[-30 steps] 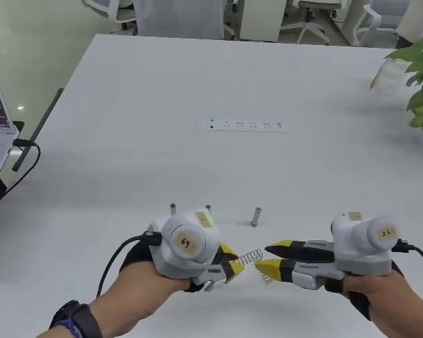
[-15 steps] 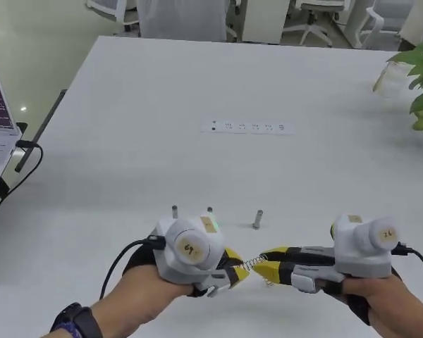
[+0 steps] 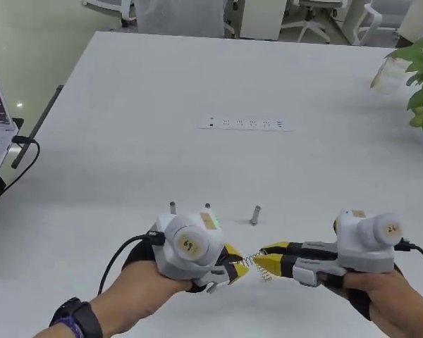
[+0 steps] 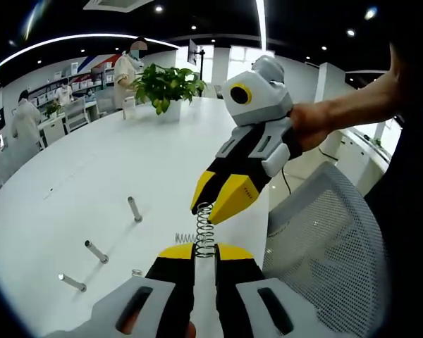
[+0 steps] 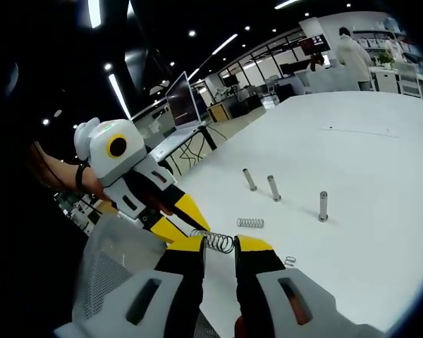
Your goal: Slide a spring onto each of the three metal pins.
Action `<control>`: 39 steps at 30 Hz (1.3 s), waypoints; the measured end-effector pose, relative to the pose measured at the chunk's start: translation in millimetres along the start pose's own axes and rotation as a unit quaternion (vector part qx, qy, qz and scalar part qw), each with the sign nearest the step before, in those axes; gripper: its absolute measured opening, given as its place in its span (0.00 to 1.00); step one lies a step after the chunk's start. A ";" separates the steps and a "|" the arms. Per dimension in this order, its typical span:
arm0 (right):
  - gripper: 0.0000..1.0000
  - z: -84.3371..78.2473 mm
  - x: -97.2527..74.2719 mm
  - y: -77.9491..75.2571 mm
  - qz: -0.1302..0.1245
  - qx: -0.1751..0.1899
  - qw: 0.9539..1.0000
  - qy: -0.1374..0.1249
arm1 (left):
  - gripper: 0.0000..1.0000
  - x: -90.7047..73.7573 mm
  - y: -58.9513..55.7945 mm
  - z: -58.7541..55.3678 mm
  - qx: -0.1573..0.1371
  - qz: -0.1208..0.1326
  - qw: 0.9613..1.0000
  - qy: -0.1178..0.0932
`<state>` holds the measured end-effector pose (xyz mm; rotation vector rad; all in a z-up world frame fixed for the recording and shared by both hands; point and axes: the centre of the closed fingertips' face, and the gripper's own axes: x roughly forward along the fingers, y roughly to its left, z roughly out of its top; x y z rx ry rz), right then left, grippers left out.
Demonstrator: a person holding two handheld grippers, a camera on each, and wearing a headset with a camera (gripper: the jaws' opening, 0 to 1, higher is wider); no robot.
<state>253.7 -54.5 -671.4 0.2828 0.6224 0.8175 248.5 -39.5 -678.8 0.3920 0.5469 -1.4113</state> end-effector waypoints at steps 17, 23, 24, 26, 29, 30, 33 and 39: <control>0.14 8.4 -1.0 -1.8 -0.003 0.008 1.000 -0.012 | 0.02 -3.2 4.6 8.8 0.008 0.008 1.000 -0.018; 0.15 9.7 -1.7 -3.2 -0.003 0.022 1.000 -0.020 | 0.02 -4.6 5.5 11.8 0.010 0.011 1.000 -0.025; 0.15 9.5 -1.8 -4.5 -0.003 0.026 0.999 -0.022 | 0.02 -4.7 5.7 12.1 0.010 0.011 1.000 -0.025; 0.15 10.4 -2.0 -4.2 -0.001 0.032 0.999 -0.026 | 0.02 -5.0 6.1 13.0 0.010 0.012 0.999 -0.027; 0.16 11.6 -3.2 -4.9 0.001 0.049 0.998 -0.036 | 0.02 -5.4 6.7 14.1 0.011 0.012 0.999 -0.031; 0.16 12.1 -3.6 -4.3 0.003 0.051 0.998 -0.039 | 0.02 -5.6 6.7 14.7 0.011 0.012 0.999 -0.032; 0.15 14.7 -4.5 -2.2 0.018 0.091 0.994 -0.060 | 0.02 -6.1 6.7 17.1 0.013 0.013 0.999 -0.036; 0.24 11.3 -3.7 4.6 0.036 0.110 0.991 -0.064 | 0.02 -4.9 4.7 19.4 0.014 0.011 0.999 -0.041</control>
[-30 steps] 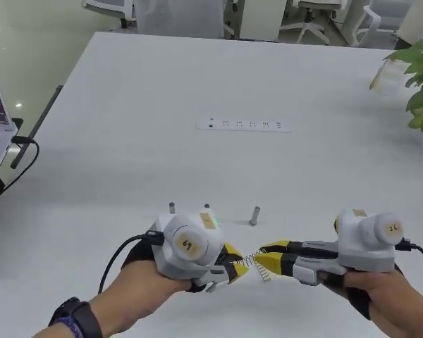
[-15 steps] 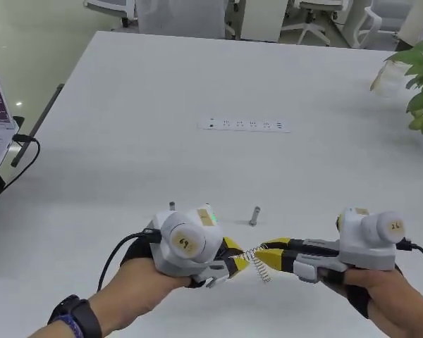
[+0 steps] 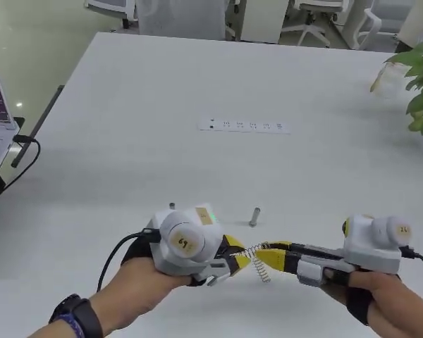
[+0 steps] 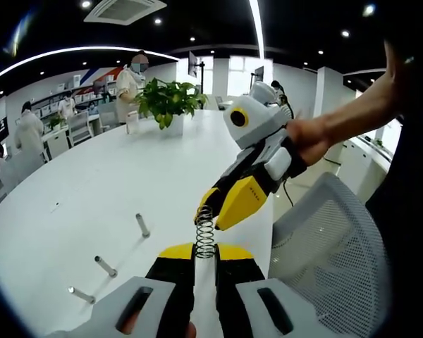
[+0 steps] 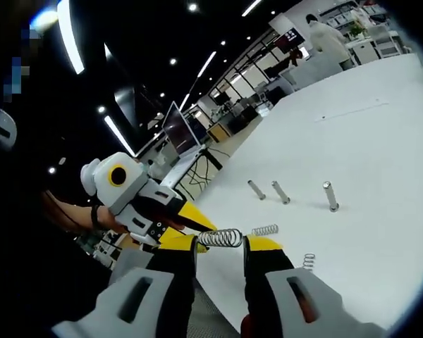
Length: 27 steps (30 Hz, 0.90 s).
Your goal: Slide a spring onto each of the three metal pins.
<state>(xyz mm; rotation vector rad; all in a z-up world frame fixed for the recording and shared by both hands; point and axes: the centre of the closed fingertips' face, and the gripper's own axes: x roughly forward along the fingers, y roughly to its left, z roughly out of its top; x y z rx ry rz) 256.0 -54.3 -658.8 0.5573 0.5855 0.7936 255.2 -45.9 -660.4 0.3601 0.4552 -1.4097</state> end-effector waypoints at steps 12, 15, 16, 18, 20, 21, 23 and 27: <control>0.15 1.6 0.2 -3.2 -0.005 0.001 1.000 -0.007 | 0.02 1.9 -2.2 -1.7 0.010 -0.003 1.000 0.006; 0.15 3.4 0.5 -2.2 -0.005 -0.003 1.000 -0.007 | 0.02 2.9 -2.3 -2.3 0.011 -0.003 1.000 0.008; 0.14 3.7 0.6 -2.4 -0.005 -0.004 1.000 -0.007 | 0.02 3.4 -2.6 -3.1 0.014 -0.003 1.000 0.011; 0.13 4.9 1.0 -1.5 -0.004 -0.006 1.000 -0.009 | 0.02 3.9 -2.6 -4.9 0.019 -0.004 1.000 0.015; 0.12 4.6 2.7 -0.4 -0.007 -0.013 1.000 -0.005 | 0.02 4.8 -2.1 -6.9 0.019 -0.003 1.000 0.018; 0.12 3.9 3.5 -0.2 -0.008 -0.017 1.000 -0.002 | 0.02 5.3 -1.7 -8.9 0.023 -0.003 0.999 0.022; 0.12 3.4 4.7 0.0 -0.008 -0.022 1.000 0.002 | 0.02 5.9 -2.0 -11.4 0.026 -0.003 0.999 0.026; 0.11 3.5 6.8 1.9 -0.009 -0.028 1.000 0.006 | 0.02 5.6 -0.5 -13.8 0.023 -0.002 0.999 0.027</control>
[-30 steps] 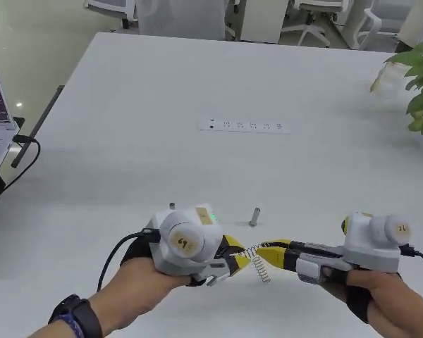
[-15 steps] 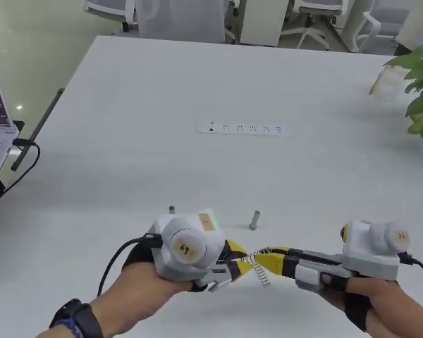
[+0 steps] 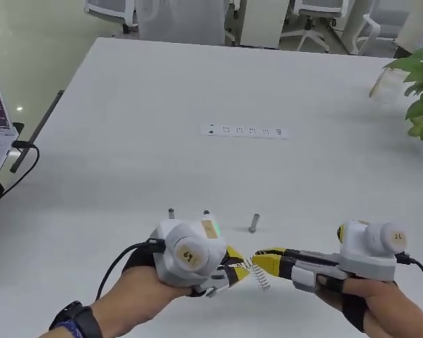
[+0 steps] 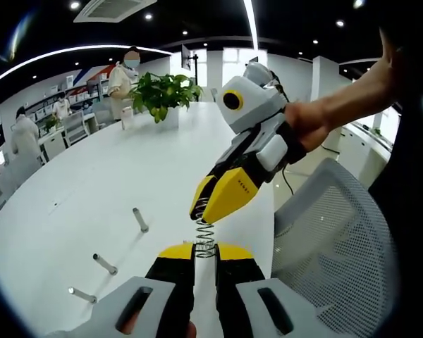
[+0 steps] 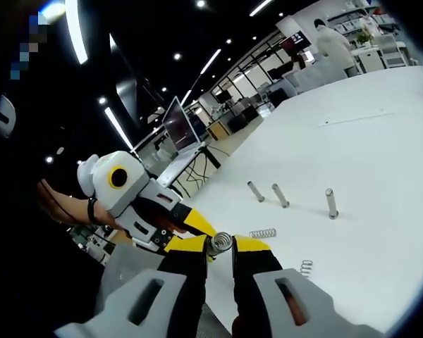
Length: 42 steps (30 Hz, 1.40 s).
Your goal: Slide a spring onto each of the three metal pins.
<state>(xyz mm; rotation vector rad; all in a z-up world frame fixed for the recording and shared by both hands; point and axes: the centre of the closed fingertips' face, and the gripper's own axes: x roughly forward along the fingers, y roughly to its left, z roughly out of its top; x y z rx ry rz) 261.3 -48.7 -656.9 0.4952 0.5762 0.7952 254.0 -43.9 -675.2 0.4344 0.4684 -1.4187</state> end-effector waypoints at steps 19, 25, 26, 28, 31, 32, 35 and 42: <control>0.08 7.1 9.6 10.0 -0.015 -0.065 0.997 0.037 | 0.02 1.5 3.6 -2.5 -0.016 0.006 1.000 -0.009; 0.08 19.6 6.5 12.2 -0.022 -0.095 0.994 0.049 | 0.02 -0.4 9.4 11.2 -0.023 0.008 0.999 -0.037; 0.08 22.6 5.5 12.7 -0.024 -0.103 0.993 0.052 | 0.03 -0.6 10.7 13.6 -0.025 0.008 0.999 -0.041; 0.08 27.5 3.6 10.9 -0.027 -0.112 0.992 0.056 | 0.03 -0.6 12.4 19.1 -0.023 0.009 0.999 -0.048; 0.08 32.7 1.6 11.9 -0.031 -0.123 0.990 0.060 | 0.03 0.0 14.5 24.8 -0.022 0.009 0.998 -0.054; 0.08 34.4 0.8 12.2 -0.032 -0.128 0.989 0.063 | 0.03 0.2 14.9 27.0 -0.020 0.008 0.998 -0.056; 0.08 37.8 -0.8 13.8 -0.033 -0.138 0.988 0.066 | 0.03 -0.5 15.4 31.3 -0.017 0.007 0.998 -0.060; 0.09 42.4 -2.2 18.0 -0.026 -0.157 0.984 0.077 | 0.02 -4.5 16.2 37.2 -0.006 0.007 0.998 -0.067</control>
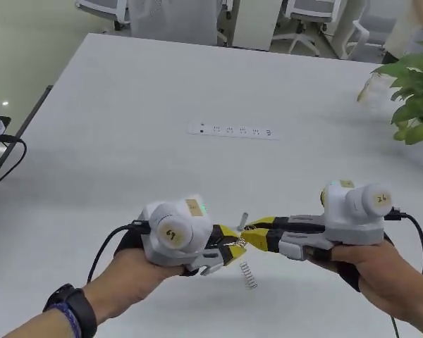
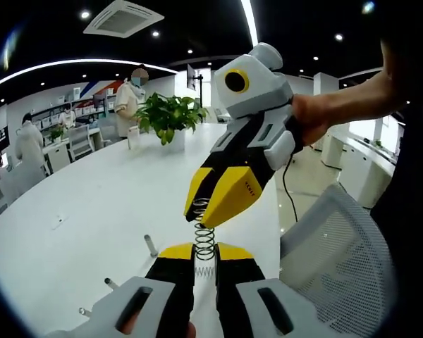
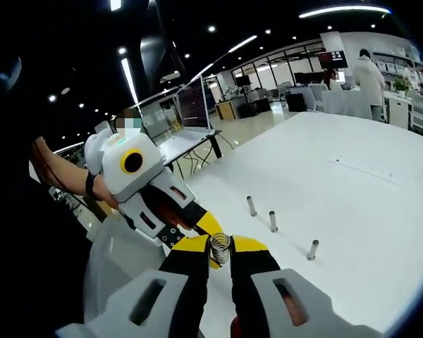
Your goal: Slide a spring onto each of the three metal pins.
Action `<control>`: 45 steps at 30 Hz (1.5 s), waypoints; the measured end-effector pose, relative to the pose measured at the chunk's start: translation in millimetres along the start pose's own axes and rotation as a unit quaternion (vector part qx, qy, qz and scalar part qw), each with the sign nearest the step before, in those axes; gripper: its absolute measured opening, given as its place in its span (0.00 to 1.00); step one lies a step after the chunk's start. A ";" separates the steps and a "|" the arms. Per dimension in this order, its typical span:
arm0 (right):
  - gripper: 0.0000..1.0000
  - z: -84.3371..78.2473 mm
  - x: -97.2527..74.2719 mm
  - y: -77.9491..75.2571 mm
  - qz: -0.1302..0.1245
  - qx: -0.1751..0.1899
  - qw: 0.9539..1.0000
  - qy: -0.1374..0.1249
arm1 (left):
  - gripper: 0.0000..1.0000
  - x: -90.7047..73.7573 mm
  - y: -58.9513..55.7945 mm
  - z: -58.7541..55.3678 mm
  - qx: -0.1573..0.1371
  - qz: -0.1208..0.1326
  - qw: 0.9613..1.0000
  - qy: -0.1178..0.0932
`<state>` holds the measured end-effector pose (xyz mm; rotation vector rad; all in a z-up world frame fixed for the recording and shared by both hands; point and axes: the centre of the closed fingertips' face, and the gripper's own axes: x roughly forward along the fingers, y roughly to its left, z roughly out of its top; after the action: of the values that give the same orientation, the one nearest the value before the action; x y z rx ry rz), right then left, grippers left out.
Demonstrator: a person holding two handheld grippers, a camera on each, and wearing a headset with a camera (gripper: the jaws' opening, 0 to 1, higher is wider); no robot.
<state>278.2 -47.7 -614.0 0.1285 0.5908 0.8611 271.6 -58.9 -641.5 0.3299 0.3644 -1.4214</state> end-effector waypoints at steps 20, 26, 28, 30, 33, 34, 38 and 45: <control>0.19 7.9 -8.7 5.3 0.032 -0.104 0.990 0.093 | 0.02 -1.7 -8.5 13.5 0.017 -0.017 1.000 -0.013; 0.23 8.4 -12.1 4.6 0.040 -0.139 0.981 0.129 | 0.02 -1.4 -9.4 16.6 0.020 -0.020 0.999 -0.014; 0.25 7.2 -13.6 3.8 0.041 -0.156 0.976 0.146 | 0.02 -1.7 -9.3 18.1 0.020 -0.021 0.999 -0.015; 0.27 7.2 -14.9 3.2 0.042 -0.174 0.971 0.158 | 0.02 -1.4 -8.6 18.4 0.021 -0.021 0.999 -0.015; 0.28 10.2 -16.3 4.6 0.045 -0.185 0.968 0.161 | 0.02 -1.5 -8.8 19.4 0.022 -0.023 0.999 -0.015; 0.28 11.4 -17.0 4.3 0.045 -0.189 0.967 0.164 | 0.02 -1.7 -9.0 19.9 0.025 -0.023 0.999 -0.015; 0.29 11.8 -19.1 4.9 0.049 -0.210 0.960 0.179 | 0.02 -2.0 -10.1 21.9 0.029 -0.025 0.999 -0.016; 0.27 9.8 -21.5 9.9 0.069 -0.239 0.947 0.205 | 0.02 -2.2 -10.6 24.6 0.033 -0.028 0.999 -0.018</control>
<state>265.9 -56.0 -593.1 -0.4667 0.7468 1.1576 262.0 -68.9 -618.5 0.3506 0.2998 -1.4942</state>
